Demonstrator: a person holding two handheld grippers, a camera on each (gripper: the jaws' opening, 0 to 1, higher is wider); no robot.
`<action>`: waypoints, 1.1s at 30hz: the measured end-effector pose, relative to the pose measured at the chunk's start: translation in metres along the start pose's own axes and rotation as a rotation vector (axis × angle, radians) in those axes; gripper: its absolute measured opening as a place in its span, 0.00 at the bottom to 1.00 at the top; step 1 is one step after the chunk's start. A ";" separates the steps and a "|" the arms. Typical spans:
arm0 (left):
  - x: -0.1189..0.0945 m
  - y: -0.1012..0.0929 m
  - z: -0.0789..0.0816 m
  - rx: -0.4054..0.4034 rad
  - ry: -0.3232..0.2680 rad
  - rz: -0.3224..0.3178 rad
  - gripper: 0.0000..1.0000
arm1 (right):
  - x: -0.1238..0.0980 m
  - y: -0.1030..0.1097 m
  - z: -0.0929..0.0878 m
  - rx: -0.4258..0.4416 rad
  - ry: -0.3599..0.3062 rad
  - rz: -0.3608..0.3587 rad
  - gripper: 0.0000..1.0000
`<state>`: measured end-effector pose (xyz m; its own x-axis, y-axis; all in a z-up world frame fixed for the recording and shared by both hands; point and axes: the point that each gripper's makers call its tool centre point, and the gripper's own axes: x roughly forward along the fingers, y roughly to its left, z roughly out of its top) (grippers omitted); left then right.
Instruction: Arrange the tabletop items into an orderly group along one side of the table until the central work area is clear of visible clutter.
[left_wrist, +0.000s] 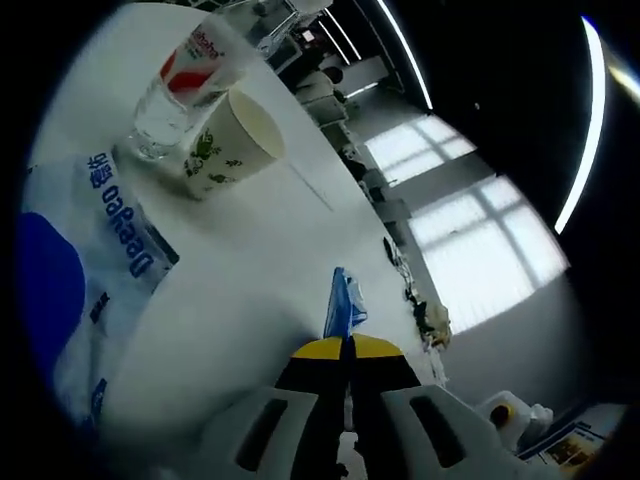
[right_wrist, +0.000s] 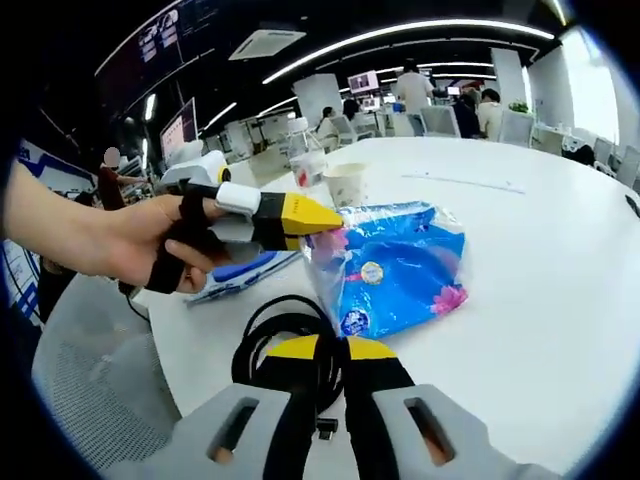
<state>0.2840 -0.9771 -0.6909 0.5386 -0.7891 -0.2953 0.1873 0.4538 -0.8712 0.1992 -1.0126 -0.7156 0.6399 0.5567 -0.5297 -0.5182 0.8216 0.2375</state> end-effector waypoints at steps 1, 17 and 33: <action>0.000 0.000 0.001 0.000 0.000 0.000 0.00 | 0.000 -0.001 0.000 -0.012 -0.001 -0.003 0.09; -0.022 -0.042 0.002 -0.033 0.108 -0.237 0.00 | -0.051 -0.082 0.066 0.176 -0.244 0.130 0.58; -0.065 -0.109 -0.028 0.000 0.325 -0.567 0.00 | -0.083 -0.013 0.074 0.356 -0.080 0.745 0.44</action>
<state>0.2054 -0.9868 -0.5877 0.0806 -0.9910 0.1066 0.3689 -0.0697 -0.9269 0.1952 -1.0603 -0.6148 0.2455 0.9665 -0.0748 -0.6202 0.2159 0.7541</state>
